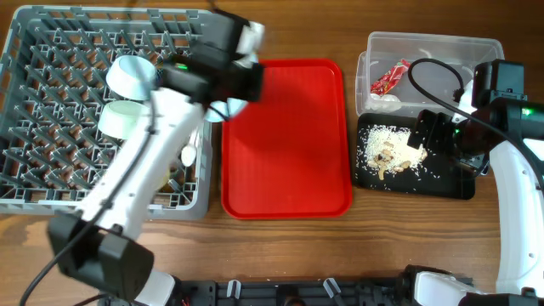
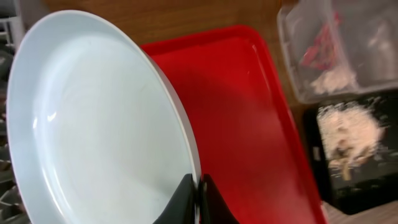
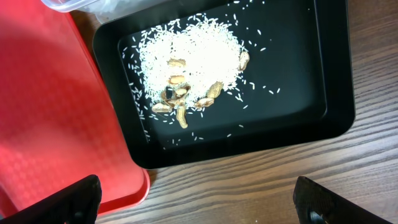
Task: Sort waste into correct bins and load items into the dishwasher rack
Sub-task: 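Lift the light-blue plate with the left gripper and stand it upright in the rack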
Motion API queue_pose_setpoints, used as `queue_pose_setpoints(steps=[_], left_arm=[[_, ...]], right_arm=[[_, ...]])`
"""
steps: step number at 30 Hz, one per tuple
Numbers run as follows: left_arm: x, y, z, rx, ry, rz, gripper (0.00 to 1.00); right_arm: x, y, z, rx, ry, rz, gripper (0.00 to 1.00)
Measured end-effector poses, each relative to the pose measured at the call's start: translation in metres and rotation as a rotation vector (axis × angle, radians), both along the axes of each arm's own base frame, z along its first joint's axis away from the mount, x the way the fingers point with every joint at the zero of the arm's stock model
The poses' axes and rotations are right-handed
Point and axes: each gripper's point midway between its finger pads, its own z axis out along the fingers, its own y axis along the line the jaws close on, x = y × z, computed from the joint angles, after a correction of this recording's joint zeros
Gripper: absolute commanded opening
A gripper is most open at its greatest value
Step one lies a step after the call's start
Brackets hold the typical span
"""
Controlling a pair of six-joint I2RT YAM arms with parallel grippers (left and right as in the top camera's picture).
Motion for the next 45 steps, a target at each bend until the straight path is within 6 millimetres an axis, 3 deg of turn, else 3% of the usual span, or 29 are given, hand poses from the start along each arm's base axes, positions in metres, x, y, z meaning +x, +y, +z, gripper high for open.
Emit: queue_pose_setpoints(steps=[7, 16, 23, 29, 30, 32, 34, 36, 41, 45], left_arm=[[0.017, 0.058, 0.018, -0.256, 0.051, 0.065, 0.04], [0.019, 0.091, 0.038, -0.502, 0.079, 0.056, 0.04], [0.028, 0.095, 0.015, -0.541, 0.147, 0.069, 0.04], [0.04, 0.109, -0.022, -0.46, 0.196, 0.142, 0.06], [0.041, 0.11, -0.025, -0.45, 0.199, 0.15, 0.19], [0.043, 0.114, -0.027, -0.422, 0.188, 0.16, 0.64], [0.044, 0.119, -0.031, -0.385, 0.184, 0.18, 0.86], [0.044, 0.124, -0.035, -0.363, 0.188, 0.195, 0.98], [0.04, 0.129, -0.036, -0.333, 0.197, 0.215, 1.0], [0.034, 0.131, -0.007, -0.321, 0.123, 0.212, 1.0]], right_arm=[[0.0, 0.0, 0.0, 0.0, 0.0, 0.0, 1.0], [0.0, 0.0, 0.0, 0.0, 0.0, 0.0, 1.0], [0.0, 0.0, 0.0, 0.0, 0.0, 0.0, 1.0], [0.0, 0.0, 0.0, 0.0, 0.0, 0.0, 1.0], [0.0, 0.0, 0.0, 0.0, 0.0, 0.0, 1.0], [0.0, 0.0, 0.0, 0.0, 0.0, 0.0, 1.0], [0.0, 0.0, 0.0, 0.0, 0.0, 0.0, 1.0], [0.0, 0.0, 0.0, 0.0, -0.001, 0.0, 1.0], [0.006, 0.0, 0.002, 0.0, -0.027, 0.001, 1.0], [0.025, 0.006, 0.008, 0.036, -0.109, 0.028, 1.0]])
